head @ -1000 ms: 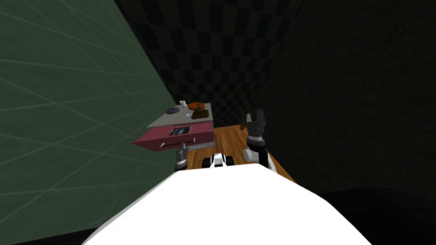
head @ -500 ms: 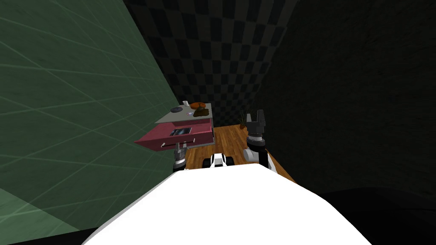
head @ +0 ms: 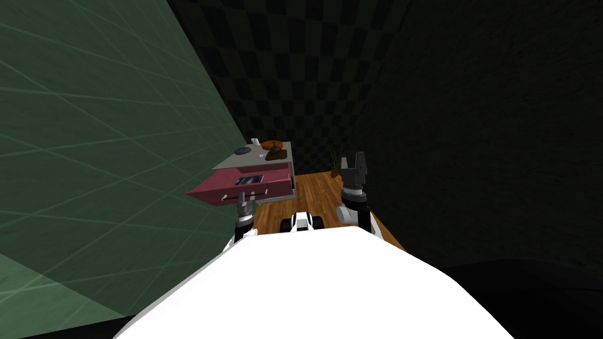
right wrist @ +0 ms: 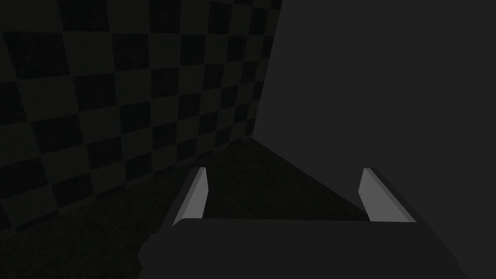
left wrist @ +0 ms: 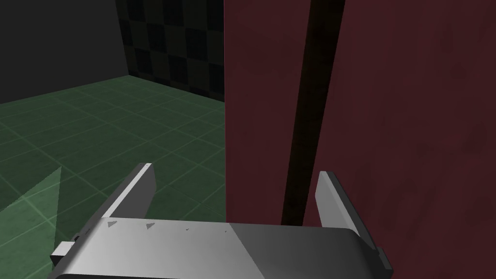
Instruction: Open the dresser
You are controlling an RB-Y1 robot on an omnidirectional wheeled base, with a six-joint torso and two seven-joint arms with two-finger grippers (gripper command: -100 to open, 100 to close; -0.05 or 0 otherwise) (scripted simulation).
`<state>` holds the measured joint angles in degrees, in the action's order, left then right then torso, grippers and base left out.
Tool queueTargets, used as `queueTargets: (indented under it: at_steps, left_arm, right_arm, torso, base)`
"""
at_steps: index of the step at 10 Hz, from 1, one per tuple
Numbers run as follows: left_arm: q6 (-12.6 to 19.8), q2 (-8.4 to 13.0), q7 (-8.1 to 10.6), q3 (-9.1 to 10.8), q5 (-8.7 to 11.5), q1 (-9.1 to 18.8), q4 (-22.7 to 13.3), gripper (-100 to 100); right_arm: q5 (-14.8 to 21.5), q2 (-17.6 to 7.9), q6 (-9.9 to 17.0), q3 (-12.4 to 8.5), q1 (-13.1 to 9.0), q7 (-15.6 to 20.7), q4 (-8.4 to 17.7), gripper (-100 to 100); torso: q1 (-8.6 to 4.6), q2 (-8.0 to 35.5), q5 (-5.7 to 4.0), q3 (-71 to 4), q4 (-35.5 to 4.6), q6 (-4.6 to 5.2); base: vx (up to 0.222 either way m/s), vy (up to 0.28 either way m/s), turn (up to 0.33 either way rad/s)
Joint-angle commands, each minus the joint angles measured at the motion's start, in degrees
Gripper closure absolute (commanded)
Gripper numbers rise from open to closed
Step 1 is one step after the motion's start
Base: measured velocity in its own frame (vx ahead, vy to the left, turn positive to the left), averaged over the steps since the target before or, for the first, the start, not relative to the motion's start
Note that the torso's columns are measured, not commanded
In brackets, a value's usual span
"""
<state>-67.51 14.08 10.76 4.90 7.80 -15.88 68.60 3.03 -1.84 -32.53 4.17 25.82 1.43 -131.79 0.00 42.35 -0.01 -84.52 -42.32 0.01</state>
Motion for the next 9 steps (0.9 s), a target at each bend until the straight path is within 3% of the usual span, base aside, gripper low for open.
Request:
queueTargets:
  at_steps: [1,2,3,4,9]
  left_arm:
    - [3.72,1.5,1.09,0.83,0.69,1.11,2.3,-100]
    - [5.11,2.1,1.52,1.15,0.97,1.44,3.26,-100]
    - [4.01,1.68,1.23,0.88,0.76,1.17,1.99,-100]
    - [4.4,1.73,1.28,0.94,0.79,1.15,2.02,0]
    - [4.57,1.69,1.27,0.91,0.79,0.96,1.79,0]
  right_arm:
    - [0.0,0.0,0.0,0.0,0.0,0.0,0.0,0]
    - [0.0,0.0,0.0,0.0,0.0,0.0,0.0,0]
    - [0.0,0.0,0.0,0.0,0.0,0.0,0.0,0]
    - [0.0,0.0,0.0,0.0,0.0,0.0,0.0,0]
    - [0.0,0.0,0.0,0.0,0.01,0.0,0.0,0]
  torso:
    - [-0.03,0.0,0.0,0.0,0.01,0.0]
    - [-0.09,0.03,-0.06,-0.01,-0.04,-0.02]
    - [-0.19,0.12,-0.17,0.02,-0.15,-0.01]
    - [-0.17,0.07,-0.13,0.01,-0.11,0.02]
    - [-0.04,-0.05,-0.02,-0.04,0.01,0.0]
  base:
    - [-0.056,-0.057,0.008]
    - [-0.053,-0.052,0.014]
    - [-0.019,-0.016,0.009]
    - [0.0,0.0,0.0]
    - [0.0,0.0,0.0]
